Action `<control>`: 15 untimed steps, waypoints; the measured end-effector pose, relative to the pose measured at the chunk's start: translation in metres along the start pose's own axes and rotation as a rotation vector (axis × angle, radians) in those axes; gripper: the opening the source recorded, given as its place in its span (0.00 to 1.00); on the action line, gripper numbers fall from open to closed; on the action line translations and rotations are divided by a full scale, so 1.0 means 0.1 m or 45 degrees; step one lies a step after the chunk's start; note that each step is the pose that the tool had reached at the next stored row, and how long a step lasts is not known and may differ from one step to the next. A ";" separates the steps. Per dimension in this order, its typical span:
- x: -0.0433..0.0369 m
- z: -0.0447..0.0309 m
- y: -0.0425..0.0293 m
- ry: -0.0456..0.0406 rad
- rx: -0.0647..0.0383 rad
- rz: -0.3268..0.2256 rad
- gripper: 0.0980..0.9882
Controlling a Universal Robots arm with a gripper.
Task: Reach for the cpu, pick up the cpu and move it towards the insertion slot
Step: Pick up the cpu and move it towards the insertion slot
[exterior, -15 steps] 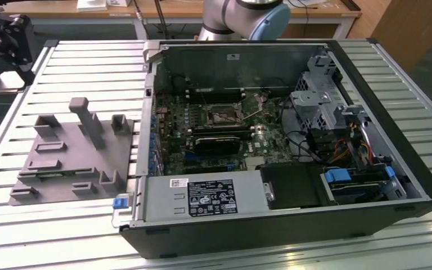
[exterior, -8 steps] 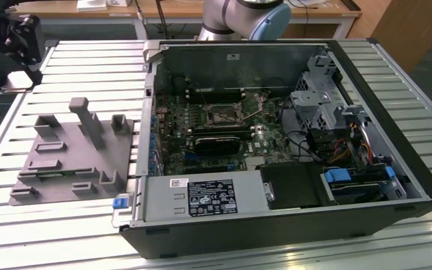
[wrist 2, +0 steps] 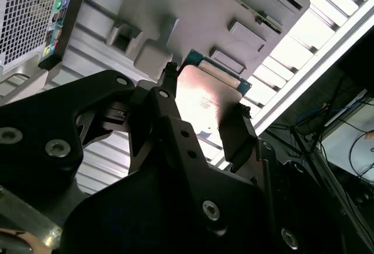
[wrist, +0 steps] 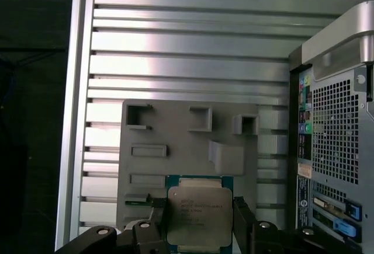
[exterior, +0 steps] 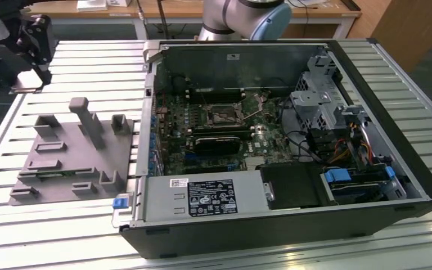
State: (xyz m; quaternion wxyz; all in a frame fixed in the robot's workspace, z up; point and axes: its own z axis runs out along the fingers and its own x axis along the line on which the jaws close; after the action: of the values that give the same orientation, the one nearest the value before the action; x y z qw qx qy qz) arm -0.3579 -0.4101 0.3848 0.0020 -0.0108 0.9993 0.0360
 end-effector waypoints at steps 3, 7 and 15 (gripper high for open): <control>-0.044 0.001 -0.001 -0.001 0.000 0.000 0.50; -0.094 0.003 -0.002 -0.002 0.000 0.000 0.50; -0.244 0.006 -0.006 -0.004 0.000 0.000 0.50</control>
State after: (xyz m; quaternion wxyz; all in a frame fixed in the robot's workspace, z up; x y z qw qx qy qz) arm -0.3335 -0.4101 0.3843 0.0034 -0.0108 0.9993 0.0360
